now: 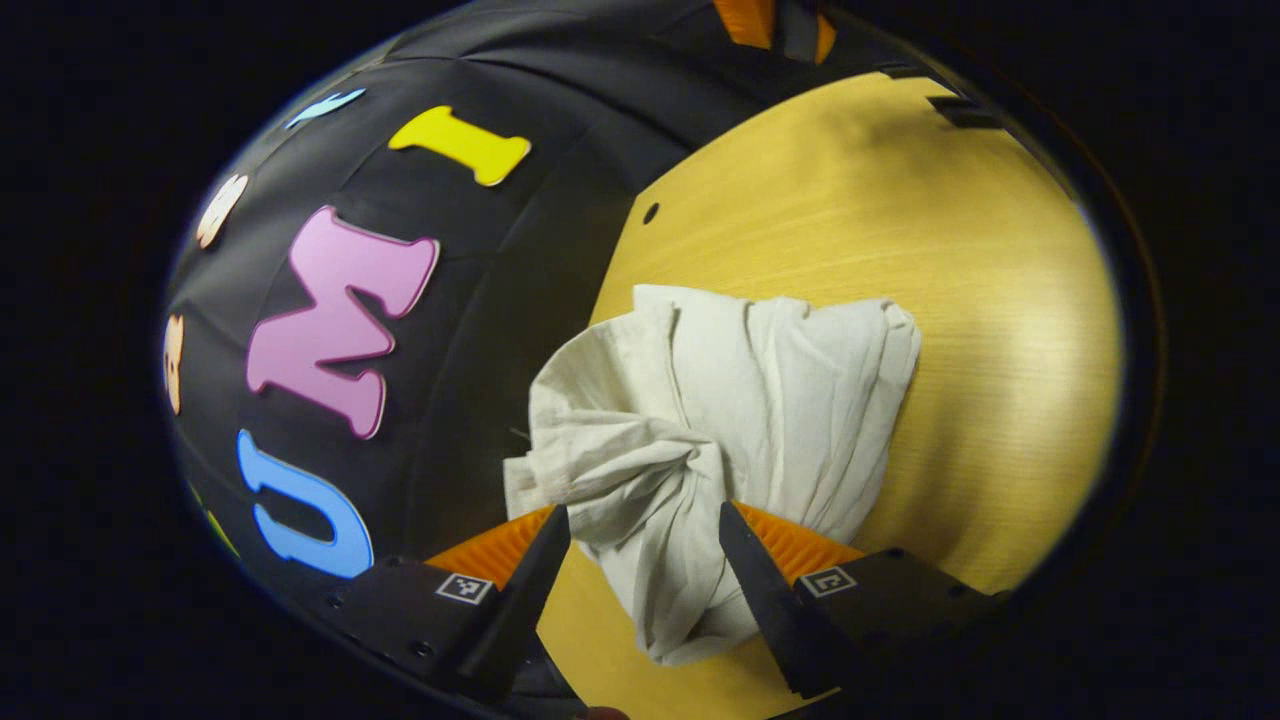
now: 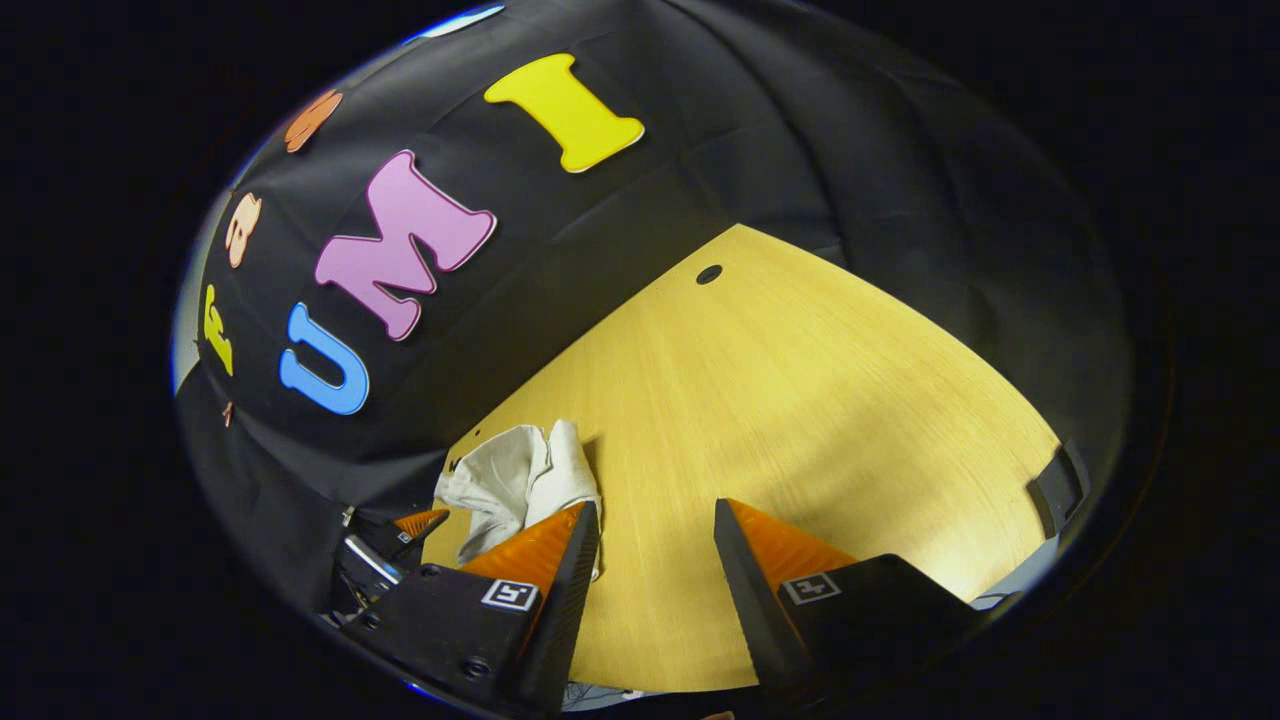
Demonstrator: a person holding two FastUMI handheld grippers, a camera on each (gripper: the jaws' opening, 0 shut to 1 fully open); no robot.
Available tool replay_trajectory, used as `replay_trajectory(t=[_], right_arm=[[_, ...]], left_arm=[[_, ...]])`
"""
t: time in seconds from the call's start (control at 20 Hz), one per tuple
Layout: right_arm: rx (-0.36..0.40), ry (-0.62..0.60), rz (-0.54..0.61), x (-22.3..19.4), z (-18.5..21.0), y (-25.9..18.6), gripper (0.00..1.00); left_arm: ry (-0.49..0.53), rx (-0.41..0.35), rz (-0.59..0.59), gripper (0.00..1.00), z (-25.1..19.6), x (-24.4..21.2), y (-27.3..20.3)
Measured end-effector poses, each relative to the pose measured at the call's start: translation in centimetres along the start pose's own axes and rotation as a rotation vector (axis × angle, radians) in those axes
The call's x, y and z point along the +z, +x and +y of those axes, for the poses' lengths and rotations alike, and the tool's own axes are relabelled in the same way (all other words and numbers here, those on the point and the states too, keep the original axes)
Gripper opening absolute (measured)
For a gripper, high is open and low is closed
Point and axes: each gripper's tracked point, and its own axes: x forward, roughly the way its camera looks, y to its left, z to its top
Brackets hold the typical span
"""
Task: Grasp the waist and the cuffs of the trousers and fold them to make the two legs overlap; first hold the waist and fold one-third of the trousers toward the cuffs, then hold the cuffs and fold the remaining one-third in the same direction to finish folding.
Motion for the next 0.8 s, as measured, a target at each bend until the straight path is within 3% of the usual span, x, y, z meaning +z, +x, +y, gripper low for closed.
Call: replay_trajectory(t=[0.25, 0.4, 0.8], right_arm=[[0.035, -0.049, 0.064, -3.3, 3.9, 0.1, 0.73], [0.067, -0.067, 0.107, -5.0, 6.8, 0.7, 0.73], [0.134, -0.141, 0.163, -8.5, 13.5, 1.1, 0.73]], left_arm=[[-0.268, 0.047, 0.050, 0.96, 3.6, -1.0, -5.1], [-0.344, 0.084, 0.043, 0.95, 6.2, -1.4, -7.7], [-0.699, 0.068, 0.027, 0.96, 9.3, -2.9, -13.3]])
